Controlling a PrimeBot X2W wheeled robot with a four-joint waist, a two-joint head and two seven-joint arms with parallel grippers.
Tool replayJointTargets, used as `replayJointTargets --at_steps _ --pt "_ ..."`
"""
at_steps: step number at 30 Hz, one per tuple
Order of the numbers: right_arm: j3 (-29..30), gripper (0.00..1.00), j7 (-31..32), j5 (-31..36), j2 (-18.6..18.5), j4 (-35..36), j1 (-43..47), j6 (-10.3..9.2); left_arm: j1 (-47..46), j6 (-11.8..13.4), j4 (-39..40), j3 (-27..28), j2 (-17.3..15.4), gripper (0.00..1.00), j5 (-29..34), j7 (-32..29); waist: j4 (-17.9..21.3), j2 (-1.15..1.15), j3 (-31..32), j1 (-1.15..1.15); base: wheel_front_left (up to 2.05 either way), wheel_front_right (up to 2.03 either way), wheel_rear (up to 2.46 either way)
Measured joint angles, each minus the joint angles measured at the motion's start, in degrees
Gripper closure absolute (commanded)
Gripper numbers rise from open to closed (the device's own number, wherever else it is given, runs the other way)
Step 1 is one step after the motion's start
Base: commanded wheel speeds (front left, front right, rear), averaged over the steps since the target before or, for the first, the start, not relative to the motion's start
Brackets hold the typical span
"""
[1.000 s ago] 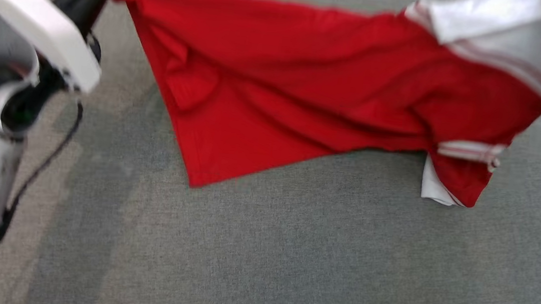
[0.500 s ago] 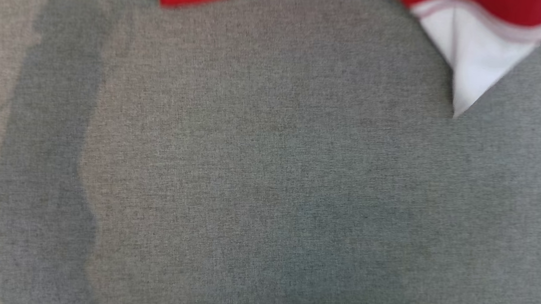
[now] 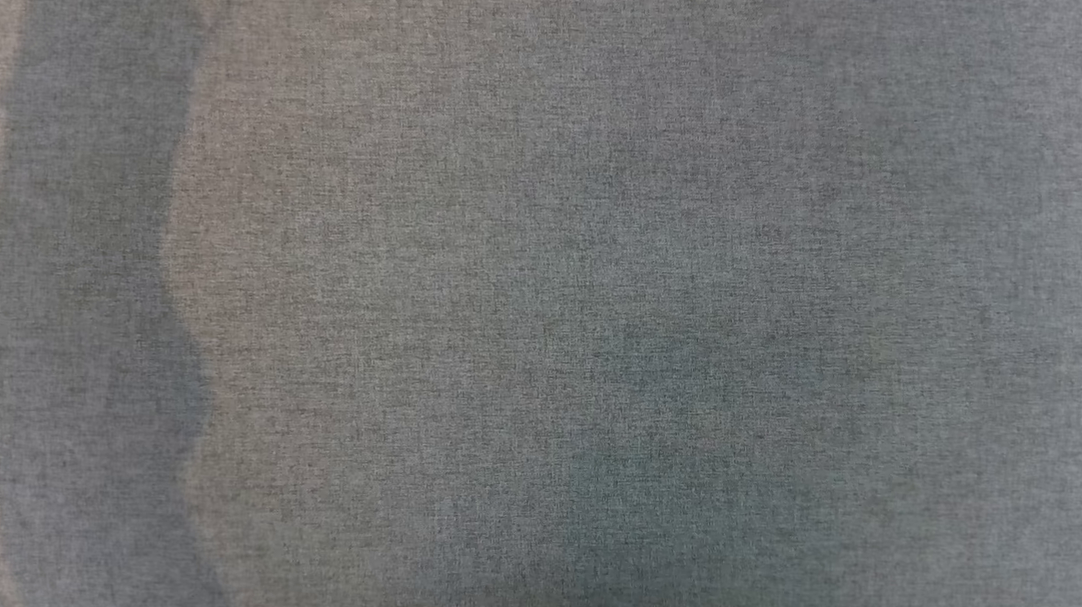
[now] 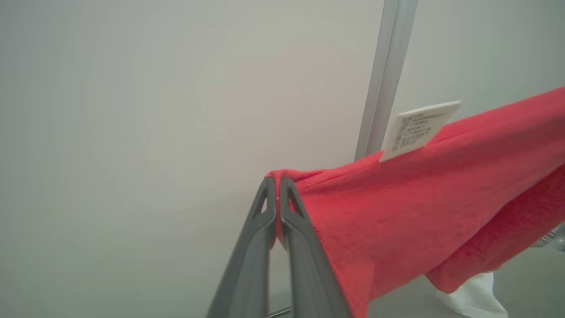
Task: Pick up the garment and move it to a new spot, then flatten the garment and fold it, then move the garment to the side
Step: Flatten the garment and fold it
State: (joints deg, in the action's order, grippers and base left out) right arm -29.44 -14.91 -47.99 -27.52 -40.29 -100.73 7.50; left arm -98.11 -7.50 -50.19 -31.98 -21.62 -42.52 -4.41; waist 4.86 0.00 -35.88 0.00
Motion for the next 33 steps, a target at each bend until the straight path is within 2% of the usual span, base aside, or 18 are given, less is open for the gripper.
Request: replayJointTargets --at_steps 6,10,16,20,26,33 --pt "-4.6 1.0 -0.1 -2.6 0.2 1.5 5.7 0.0 4.4 0.0 -0.8 -6.1 -1.0 1.0 -4.5 -2.3 -0.1 0.0 1.2 0.0 0.0 0.0 0.0" --pt "-9.8 1.0 -0.1 -4.8 -1.1 3.4 11.4 0.0 10.0 0.0 1.8 -10.3 -1.8 1.0 -10.0 -5.3 -0.1 0.0 3.3 0.0 0.0 0.0 0.0" --pt "-17.8 1.0 2.0 -11.8 -4.1 8.0 21.9 0.0 20.3 0.0 5.9 -15.1 -6.2 1.0 -18.0 -9.9 0.2 0.0 8.4 0.0 0.0 0.0 0.0" --pt "-21.1 1.0 3.6 -15.3 -6.6 10.6 27.6 0.0 26.0 0.0 8.0 -16.3 -8.0 1.0 -21.9 -11.9 0.3 0.0 11.6 0.0 0.0 0.0 0.0" --pt "-27.1 1.0 9.7 -22.7 -11.3 17.3 39.0 0.0 38.3 0.0 14.1 -18.9 -12.1 1.0 -28.3 -15.8 0.6 0.0 18.6 0.0 0.0 0.0 0.0" --pt "-31.8 1.0 14.1 -30.5 -18.0 26.8 52.1 -0.01 53.2 0.4 23.4 -19.9 -15.2 1.0 -34.0 -14.7 0.9 0.0 27.1 0.0 0.0 0.0 0.0"
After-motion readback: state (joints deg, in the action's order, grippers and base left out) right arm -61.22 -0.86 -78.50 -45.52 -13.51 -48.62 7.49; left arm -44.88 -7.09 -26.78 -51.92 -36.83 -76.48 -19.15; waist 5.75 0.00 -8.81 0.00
